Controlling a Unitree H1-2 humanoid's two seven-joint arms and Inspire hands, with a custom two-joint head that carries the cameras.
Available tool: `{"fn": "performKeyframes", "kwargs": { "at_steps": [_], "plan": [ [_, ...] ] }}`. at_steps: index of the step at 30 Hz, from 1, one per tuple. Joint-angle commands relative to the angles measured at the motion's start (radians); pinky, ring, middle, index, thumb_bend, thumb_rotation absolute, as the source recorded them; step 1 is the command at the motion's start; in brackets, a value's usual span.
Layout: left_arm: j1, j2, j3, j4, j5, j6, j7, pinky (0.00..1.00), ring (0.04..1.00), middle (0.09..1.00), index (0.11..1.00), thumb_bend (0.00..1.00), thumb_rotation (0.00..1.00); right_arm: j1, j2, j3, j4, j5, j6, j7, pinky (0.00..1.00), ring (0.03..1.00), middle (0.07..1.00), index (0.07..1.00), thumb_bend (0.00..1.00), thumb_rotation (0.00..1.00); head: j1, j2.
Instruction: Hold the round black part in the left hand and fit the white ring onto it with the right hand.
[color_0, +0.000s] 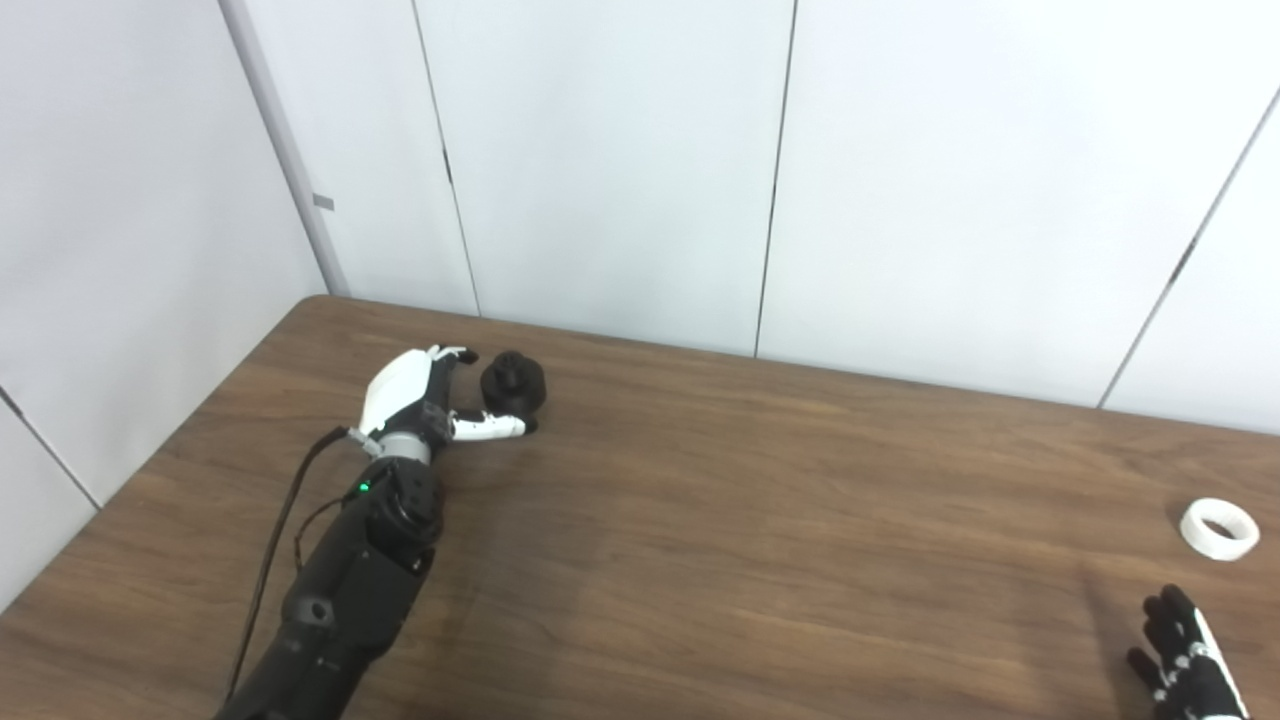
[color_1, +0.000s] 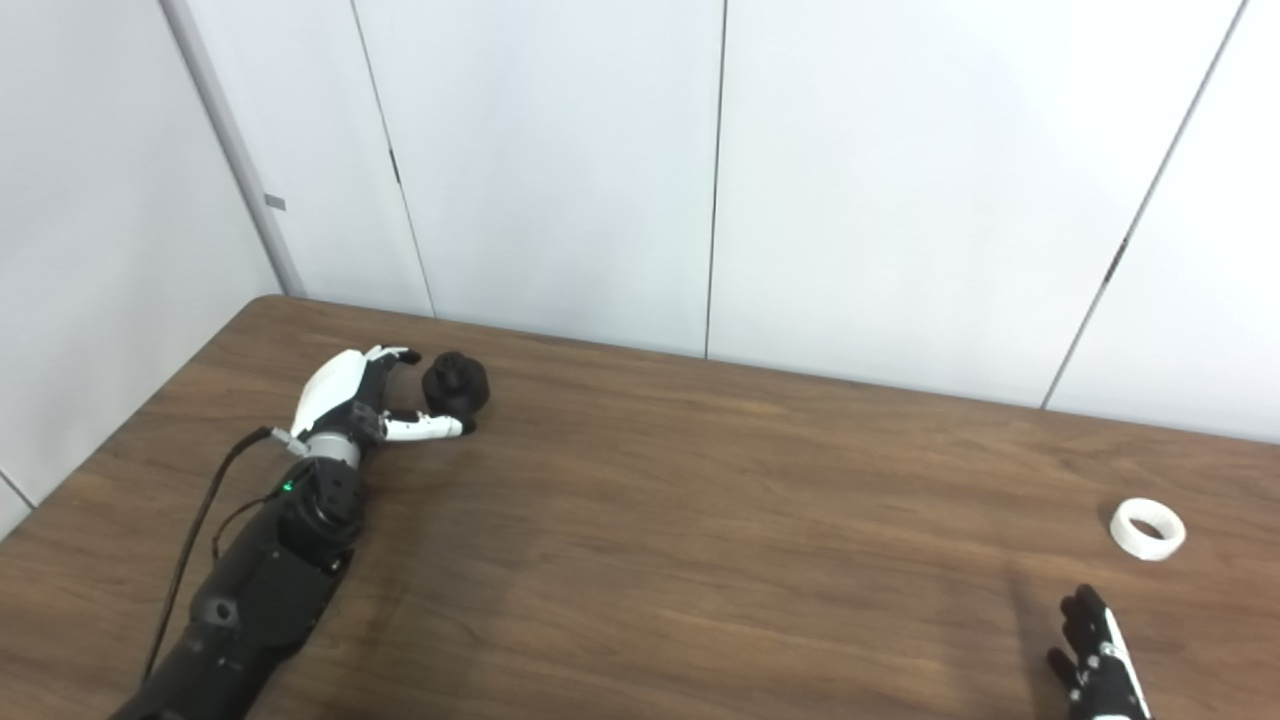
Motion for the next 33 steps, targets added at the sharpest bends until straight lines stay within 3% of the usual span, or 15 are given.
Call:
{"fn": "performKeyframes", "kwargs": {
  "at_steps": [1,21,33],
  "plan": [
    [-0.062,0.035,-0.006,0.003,0.023,-0.005,0.014,1.0,1.0,0.976,0.859,0.97,0.37,0.021,-0.003,0.001,-0.002,0.001,0.008,-0.001,1.0,1.0,0.982,0.982,0.6,1.0,-0.004,0.002],
    [-0.158,0.037,-0.052,0.159,-0.019,-0.026,-0.001,1.0,1.0,0.962,0.851,0.95,0.38,0.042,-0.004,0.002,-0.025,-0.011,0.028,-0.007,1.0,1.0,0.978,0.98,0.59,1.0,-0.019,0.008],
    [-0.155,0.022,-0.064,0.143,-0.045,-0.029,-0.039,1.0,1.0,0.959,0.825,0.93,0.33,0.051,0.001,-0.002,-0.04,-0.014,0.043,-0.015,1.0,1.0,0.97,0.973,0.59,1.0,-0.023,0.015]
  ]
}}
